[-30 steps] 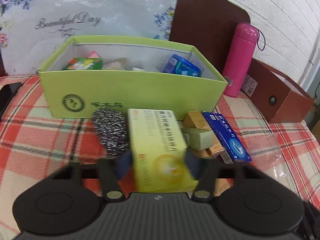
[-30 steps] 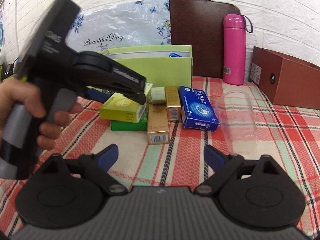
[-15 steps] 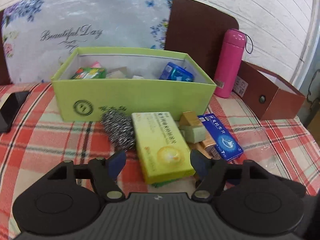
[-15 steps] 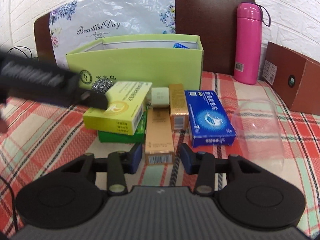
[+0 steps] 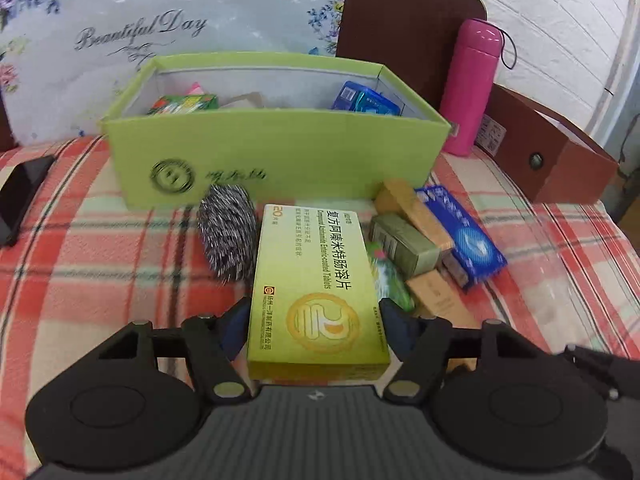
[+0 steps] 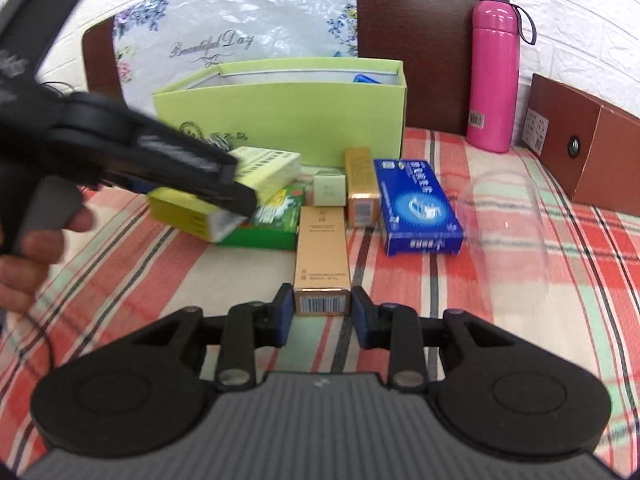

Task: Organize objects
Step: 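Grasp the yellow medicine box with the left tool while the right tool grasps the tan box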

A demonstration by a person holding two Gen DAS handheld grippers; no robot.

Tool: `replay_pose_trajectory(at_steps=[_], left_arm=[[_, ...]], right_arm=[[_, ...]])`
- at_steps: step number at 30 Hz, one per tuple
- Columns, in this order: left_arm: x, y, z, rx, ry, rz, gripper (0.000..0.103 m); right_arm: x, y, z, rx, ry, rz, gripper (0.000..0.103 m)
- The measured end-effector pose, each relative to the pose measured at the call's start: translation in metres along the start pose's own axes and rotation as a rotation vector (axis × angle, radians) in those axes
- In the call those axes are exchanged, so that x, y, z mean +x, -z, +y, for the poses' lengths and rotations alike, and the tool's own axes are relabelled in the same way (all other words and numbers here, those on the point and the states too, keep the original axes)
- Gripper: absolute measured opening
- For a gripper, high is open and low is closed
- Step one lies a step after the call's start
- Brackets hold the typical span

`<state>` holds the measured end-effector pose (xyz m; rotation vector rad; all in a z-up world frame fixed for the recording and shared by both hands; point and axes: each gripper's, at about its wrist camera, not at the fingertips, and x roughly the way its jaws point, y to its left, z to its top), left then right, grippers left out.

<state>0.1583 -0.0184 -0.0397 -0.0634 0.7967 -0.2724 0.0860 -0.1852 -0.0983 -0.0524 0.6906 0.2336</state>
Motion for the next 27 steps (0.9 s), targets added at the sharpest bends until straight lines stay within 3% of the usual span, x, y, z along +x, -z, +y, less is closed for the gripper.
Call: replay_pose_trajectory(at_steps=[7,9,14,20,27], left_arm=[[-0.05,0.068,0.013,0.025,0.021,0.091,0.071],[-0.058,0.083,0.008,0.063,0.004,0.08,0.071],[-0.058,0.075,0.001,0.079,-0.08,0.021,0.074],[-0.042,0.064,-0.004,0.142,-0.096,0.05,0.074],[-0.038,0.071,-0.001,0.135,-0.119,0.06,0.078]], right_arm=[[-0.05,0.035,0.018,-0.027,-0.069,0.06,0.03],[-0.058,0.04,0.023,-0.05,-0.077,0.071,0.031],[-0.057,0.032,0.029,-0.073,-0.049,0.036,0.046],[-0.048,0.022,0.028,-0.077,-0.048,0.037,0.046],[-0.04,0.025,0.027,-0.075,-0.063,0.052,0.046]])
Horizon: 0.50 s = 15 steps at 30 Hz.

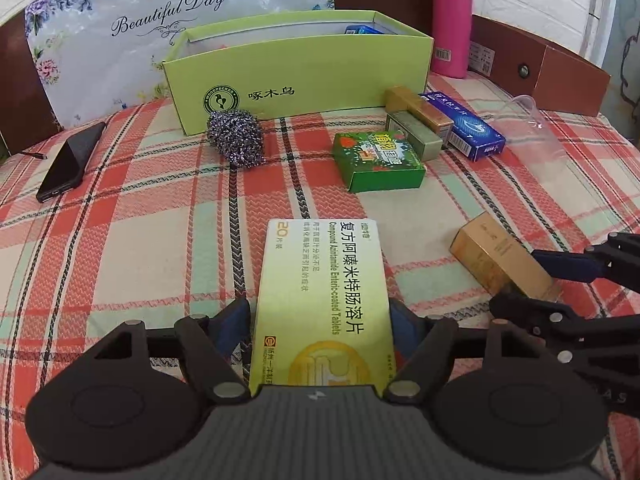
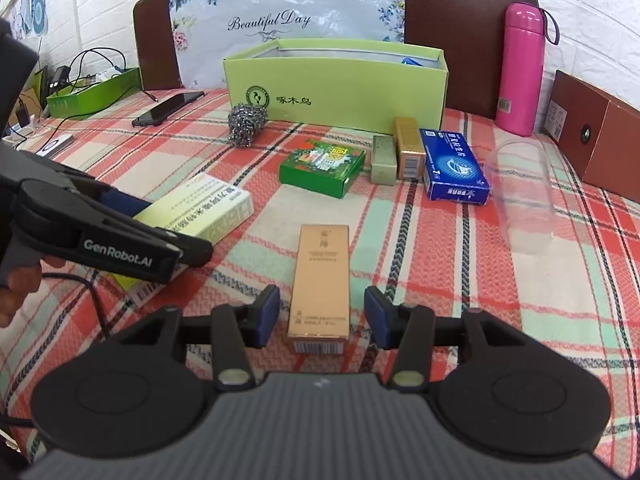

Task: Organize objects
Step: 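Grasp the yellow medicine box with the left tool while the right tool grasps the tan box, then carry both boxes into the lime-green box and open both tools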

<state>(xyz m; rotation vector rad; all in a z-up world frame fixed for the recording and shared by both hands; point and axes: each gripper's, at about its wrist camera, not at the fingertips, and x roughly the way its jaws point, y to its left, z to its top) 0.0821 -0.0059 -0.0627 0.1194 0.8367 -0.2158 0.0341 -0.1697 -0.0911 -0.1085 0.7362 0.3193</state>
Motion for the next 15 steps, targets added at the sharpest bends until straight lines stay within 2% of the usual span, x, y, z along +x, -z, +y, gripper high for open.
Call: replay_pose_trajectory(at_steps=[4,6,10,15], left_arm=[[0.002,-0.002,0.001,-0.002,0.008,-0.001,0.077],[0.001,-0.003,0.004,-0.015,0.027,-0.008,0.069],[0.001,-0.004,0.006,-0.014,0.041,-0.011,0.069],[-0.005,-0.009,0.012,-0.039,0.092,-0.024,0.069]], right_arm=[[0.002,-0.001,-0.002,0.011,0.009,0.006,0.046],[0.003,-0.001,-0.001,0.007,0.01,0.011,0.043],[0.007,-0.001,-0.001,0.0,0.0,0.027,0.03],[0.006,-0.009,-0.001,0.01,-0.042,0.029,0.029]])
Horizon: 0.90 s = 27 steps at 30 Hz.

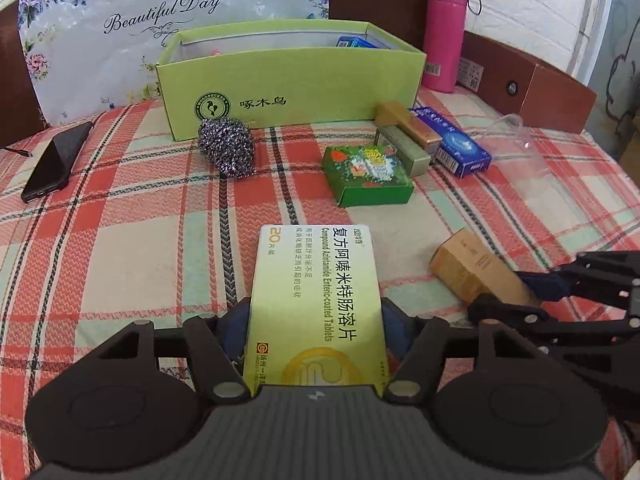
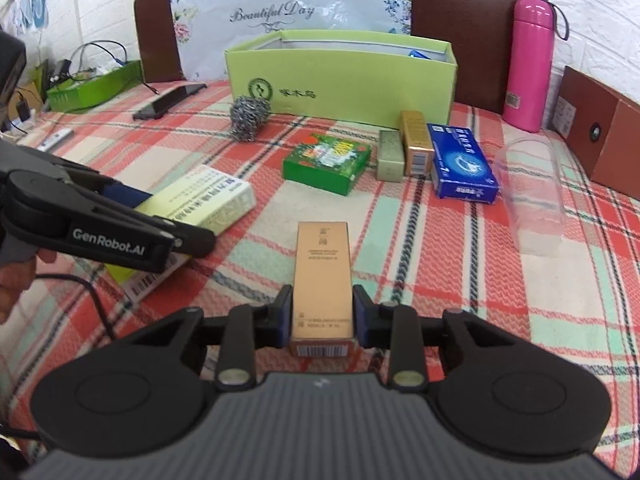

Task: Organize objects
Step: 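Carry both boxes into the lime-green box and open both tools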

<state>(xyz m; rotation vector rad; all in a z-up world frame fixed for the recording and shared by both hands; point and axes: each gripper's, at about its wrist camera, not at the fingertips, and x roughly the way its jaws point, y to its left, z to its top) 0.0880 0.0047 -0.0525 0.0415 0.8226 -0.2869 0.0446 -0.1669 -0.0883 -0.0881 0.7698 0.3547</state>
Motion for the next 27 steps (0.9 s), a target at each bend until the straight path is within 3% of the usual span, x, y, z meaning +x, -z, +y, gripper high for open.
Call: replay_pose_trajectory(at_steps=[6,14,20,27], left_arm=[[-0.022,-0.03,0.011,-0.024,0.044,-0.087,0.068],[-0.039,-0.107,0.027,-0.087,0.086,-0.248,0.069],[-0.008,-0.171,0.038,-0.165,0.047,-0.305,0.069],[0.047,-0.22,0.051,-0.226,-0.015,-0.313,0.068]], right_arm=[[-0.008,-0.032,-0.004,0.002,-0.047,-0.074,0.029],[-0.008,-0.114,-0.018,-0.049,-0.05,-0.222,0.029],[0.031,-0.176,-0.034,-0.087,0.017,-0.28,0.029],[0.098,-0.216,-0.055,-0.067,0.05,-0.27,0.029]])
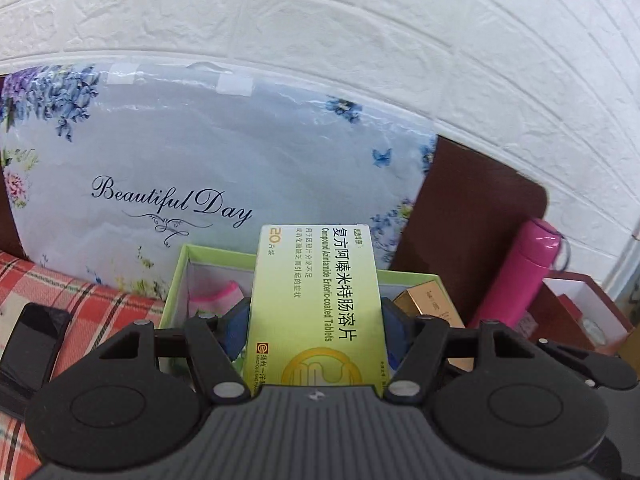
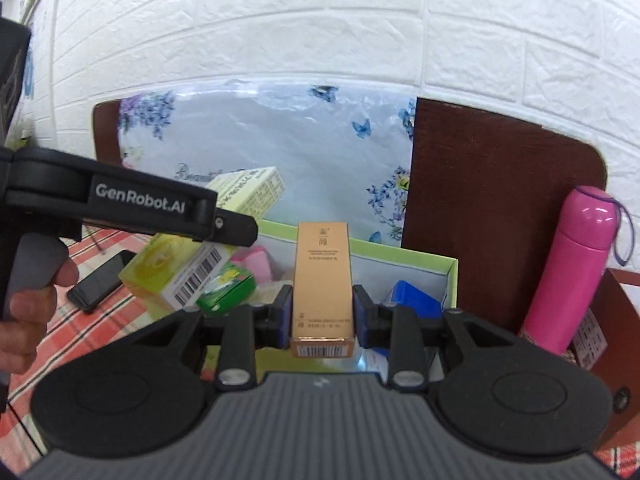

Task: Organize objects
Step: 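Carry both boxes into the lime-green box and open both tools, then withdraw both tools from the lime-green box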

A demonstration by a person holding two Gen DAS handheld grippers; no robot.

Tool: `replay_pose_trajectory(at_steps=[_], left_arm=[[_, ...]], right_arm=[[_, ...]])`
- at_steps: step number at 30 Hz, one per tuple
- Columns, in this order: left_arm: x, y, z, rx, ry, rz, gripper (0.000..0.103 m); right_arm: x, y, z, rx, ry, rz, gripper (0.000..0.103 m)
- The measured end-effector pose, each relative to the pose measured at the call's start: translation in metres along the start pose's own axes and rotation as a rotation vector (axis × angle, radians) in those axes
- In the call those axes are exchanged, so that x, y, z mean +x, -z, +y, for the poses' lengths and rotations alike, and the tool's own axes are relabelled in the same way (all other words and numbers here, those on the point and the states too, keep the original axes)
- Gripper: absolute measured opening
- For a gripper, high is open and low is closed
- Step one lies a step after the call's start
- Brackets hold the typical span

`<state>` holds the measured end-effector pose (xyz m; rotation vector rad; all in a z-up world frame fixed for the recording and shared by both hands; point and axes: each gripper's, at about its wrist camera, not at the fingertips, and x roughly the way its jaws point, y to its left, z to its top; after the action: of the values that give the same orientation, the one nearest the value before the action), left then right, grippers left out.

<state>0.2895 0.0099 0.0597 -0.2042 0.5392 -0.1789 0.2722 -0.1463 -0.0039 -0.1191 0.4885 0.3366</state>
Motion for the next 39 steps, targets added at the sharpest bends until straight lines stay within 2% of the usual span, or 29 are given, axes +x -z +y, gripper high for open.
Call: replay_pose_trajectory(at_steps=[5,6,7,8,12,14,17,20,30,35,39], left_arm=[[0.029,0.0,0.008,-0.018,-0.029,-0.008,0.071],[0.035,0.002,0.009,-0.017,-0.054,-0.003,0.079],[0.041,0.004,0.011,-0.012,-0.078,0.011,0.08],[0.045,0.007,0.013,-0.01,-0.093,0.025,0.08],[0.04,0.018,0.022,0.002,-0.102,0.053,0.08],[0.027,0.021,0.02,0.018,-0.114,0.052,0.08],[0.005,0.023,0.017,0.026,-0.121,0.061,0.08],[-0.014,0.028,0.011,0.019,-0.127,0.079,0.08],[-0.081,0.054,-0.017,0.058,-0.066,0.041,0.08],[-0.111,0.084,-0.023,0.076,-0.022,0.049,0.08],[-0.118,0.116,-0.025,0.075,-0.005,0.097,0.08]], right_arm=[[0.035,0.002,-0.003,0.016,-0.007,-0.012,0.031],[0.042,0.004,-0.002,0.007,-0.01,-0.007,0.038],[0.049,0.007,0.0,-0.004,-0.007,0.011,0.063],[0.053,0.01,0.002,-0.013,0.007,0.019,0.075],[0.046,0.021,0.013,-0.079,0.023,0.005,0.078],[0.032,0.024,0.015,-0.091,0.046,-0.024,0.09],[0.004,0.024,0.015,-0.083,0.081,-0.065,0.1],[-0.024,0.027,0.013,-0.06,0.094,-0.089,0.103],[-0.122,0.05,0.015,0.003,0.129,-0.109,0.103],[-0.177,0.073,0.016,0.046,0.135,-0.138,0.103],[-0.202,0.098,0.02,0.058,0.149,-0.13,0.103]])
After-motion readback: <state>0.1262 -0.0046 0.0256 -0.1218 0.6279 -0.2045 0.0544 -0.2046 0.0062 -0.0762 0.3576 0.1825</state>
